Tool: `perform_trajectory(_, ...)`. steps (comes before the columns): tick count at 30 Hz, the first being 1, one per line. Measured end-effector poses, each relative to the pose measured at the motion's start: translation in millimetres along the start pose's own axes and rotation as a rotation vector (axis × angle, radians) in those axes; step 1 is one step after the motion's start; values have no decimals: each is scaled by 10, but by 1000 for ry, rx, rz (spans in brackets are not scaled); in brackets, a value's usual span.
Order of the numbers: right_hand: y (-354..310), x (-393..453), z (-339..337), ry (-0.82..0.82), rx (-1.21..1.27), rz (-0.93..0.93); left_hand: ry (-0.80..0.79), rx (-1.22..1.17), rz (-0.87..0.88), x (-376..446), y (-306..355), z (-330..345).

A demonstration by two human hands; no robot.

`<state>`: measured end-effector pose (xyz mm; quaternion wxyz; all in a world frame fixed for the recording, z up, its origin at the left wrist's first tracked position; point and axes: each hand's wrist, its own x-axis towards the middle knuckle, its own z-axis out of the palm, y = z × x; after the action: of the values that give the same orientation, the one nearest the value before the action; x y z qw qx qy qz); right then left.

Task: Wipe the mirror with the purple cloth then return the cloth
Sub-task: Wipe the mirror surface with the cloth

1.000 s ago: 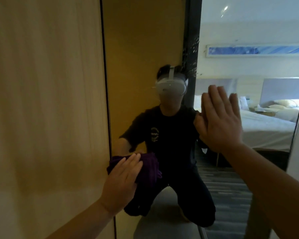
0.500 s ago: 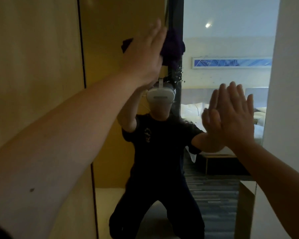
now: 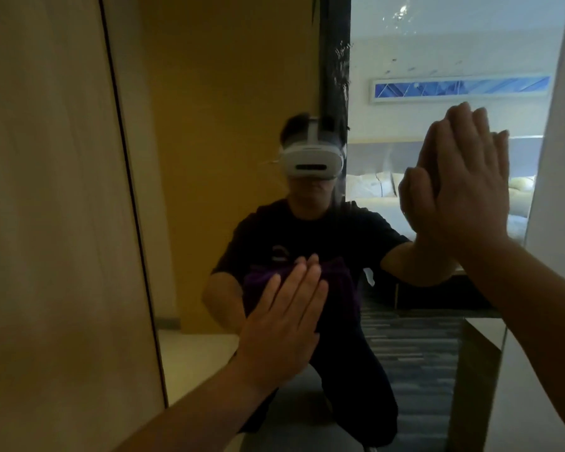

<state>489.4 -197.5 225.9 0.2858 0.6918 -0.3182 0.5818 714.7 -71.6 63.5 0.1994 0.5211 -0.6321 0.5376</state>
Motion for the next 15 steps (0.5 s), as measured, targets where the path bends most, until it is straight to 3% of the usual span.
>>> perform_trajectory(5, -38, -384, 48, -34, 5, -32, -44, -59, -71, -251, 158, 19)
perform_trajectory(8, -48, -411, 54, -61, -26, -25, 29, -284, -124, -73, 92, -221)
perform_trajectory(10, -56, -401, 48, -94, -56, -14, 58, -521, -303, 238, -29, -507)
perform_trajectory(13, -51, -389, 36, -123, -69, -7, 56, -694, -709, 1093, -353, -1108)
perform_trajectory(15, -41, -380, 30, -110, -47, -12, 192, -815, -943, 1821, -657, -1415)
